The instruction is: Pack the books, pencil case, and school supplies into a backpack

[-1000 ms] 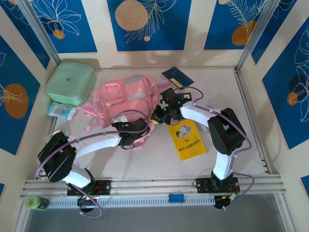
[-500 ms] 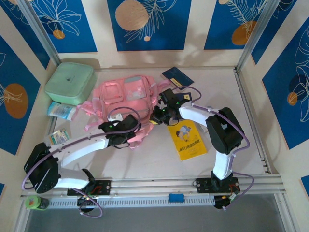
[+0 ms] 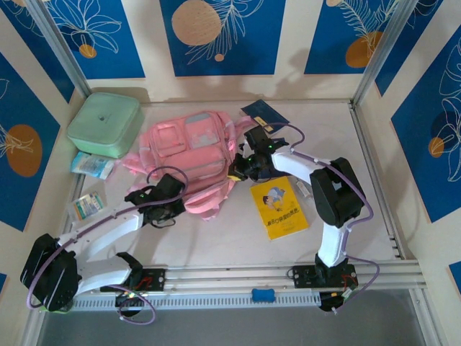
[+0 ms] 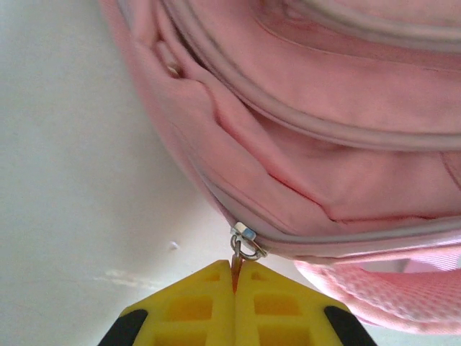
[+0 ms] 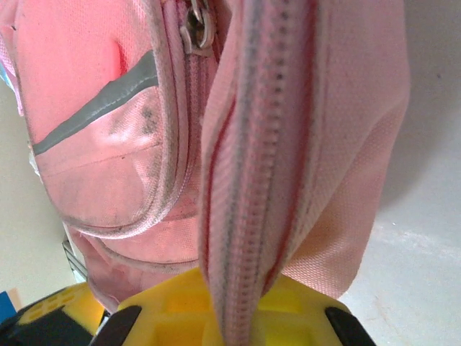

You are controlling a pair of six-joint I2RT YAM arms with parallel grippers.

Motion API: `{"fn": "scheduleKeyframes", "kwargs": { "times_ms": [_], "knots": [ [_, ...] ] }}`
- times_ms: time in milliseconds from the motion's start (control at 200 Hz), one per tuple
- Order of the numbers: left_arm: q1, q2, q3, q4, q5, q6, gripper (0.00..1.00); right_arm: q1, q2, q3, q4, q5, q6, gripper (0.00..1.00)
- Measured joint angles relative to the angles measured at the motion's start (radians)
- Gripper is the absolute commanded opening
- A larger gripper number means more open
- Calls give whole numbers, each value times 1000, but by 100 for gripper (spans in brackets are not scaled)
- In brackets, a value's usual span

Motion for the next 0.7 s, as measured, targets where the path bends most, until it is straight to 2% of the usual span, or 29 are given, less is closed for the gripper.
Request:
{"fn": "scheduleKeyframes", "kwargs": {
  "times_ms": [350, 450, 505, 560, 630, 700],
  "knots": [
    [154, -5, -6, 43, -19, 117, 0, -68, 21, 77, -105, -47, -86, 0],
    [161, 8, -6, 78, -5, 155, 0, -72, 21, 79, -119, -53, -90, 24],
    [162, 14, -6, 94, 6, 170, 0, -69, 21, 79, -124, -54, -88, 44],
    [162, 20, -6, 112, 23, 184, 0, -60, 12, 74, -126, -53, -76, 58],
    [161, 22, -8, 128, 39, 198, 0, -47, -17, 60, -134, -40, -68, 70],
    [159, 21, -13, 146, 51, 206, 0, -12, -68, 37, -143, -19, -39, 73]
  ]
}}
